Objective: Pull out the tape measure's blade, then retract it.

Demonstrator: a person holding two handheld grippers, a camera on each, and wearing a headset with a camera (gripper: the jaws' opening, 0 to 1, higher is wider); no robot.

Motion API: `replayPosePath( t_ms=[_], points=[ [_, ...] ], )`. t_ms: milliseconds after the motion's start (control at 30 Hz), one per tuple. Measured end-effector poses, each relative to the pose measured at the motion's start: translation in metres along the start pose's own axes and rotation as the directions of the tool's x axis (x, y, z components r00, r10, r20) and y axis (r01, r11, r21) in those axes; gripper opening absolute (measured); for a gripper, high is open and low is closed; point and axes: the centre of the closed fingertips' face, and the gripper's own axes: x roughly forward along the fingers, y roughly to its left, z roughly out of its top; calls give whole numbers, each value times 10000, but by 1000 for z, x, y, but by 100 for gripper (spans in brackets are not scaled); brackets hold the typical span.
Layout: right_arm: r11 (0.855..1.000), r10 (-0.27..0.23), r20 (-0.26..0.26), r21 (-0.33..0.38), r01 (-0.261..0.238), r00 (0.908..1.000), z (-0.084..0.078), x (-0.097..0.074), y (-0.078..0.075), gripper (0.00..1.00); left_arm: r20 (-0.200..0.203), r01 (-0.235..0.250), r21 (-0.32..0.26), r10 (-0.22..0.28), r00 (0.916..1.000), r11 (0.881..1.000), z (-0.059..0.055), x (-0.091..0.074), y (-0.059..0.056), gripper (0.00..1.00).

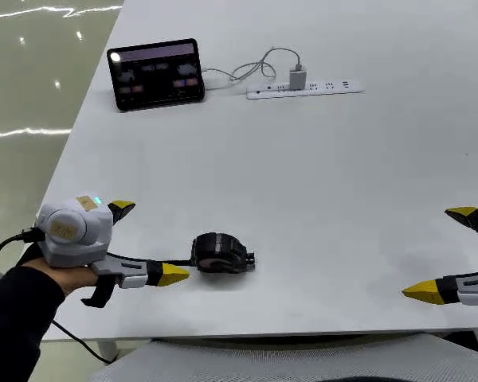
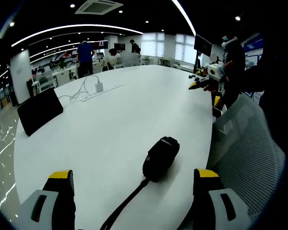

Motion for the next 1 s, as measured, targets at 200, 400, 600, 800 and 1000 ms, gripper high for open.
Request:
replayPosePath(
  t_ms=[200, 400, 600, 800, 1000],
  points=[
    [9983, 543, 308, -243, -536, 9980, 9, 7, 12, 100, -456, 400, 201, -391, 9982, 9990, -10, 2, -5, 99],
    [9960, 836, 33, -319, -834, 9965, 18, 23, 26, 100, -506, 1020, 924, -976, 9939, 9905, -7, 6, -9, 93],
    [9952, 850, 181, -510, -840, 9962, 39, 28, 36, 100, -774, 1494, 1144, -1411, 9870, 9821, -10, 9, -17, 92],
    [9894, 1112, 259, -964, -1082, 9935, 51, 36, 41, 100, -895, 1685, 1540, -1561, 9837, 9736, -8, 10, -20, 90],
    [9746, 1818, 460, -1409, -1738, 9823, 60, 48, 50, 100, -1434, 1603, 2363, -1288, 9813, 9584, -8, 15, -21, 84]
  ],
)
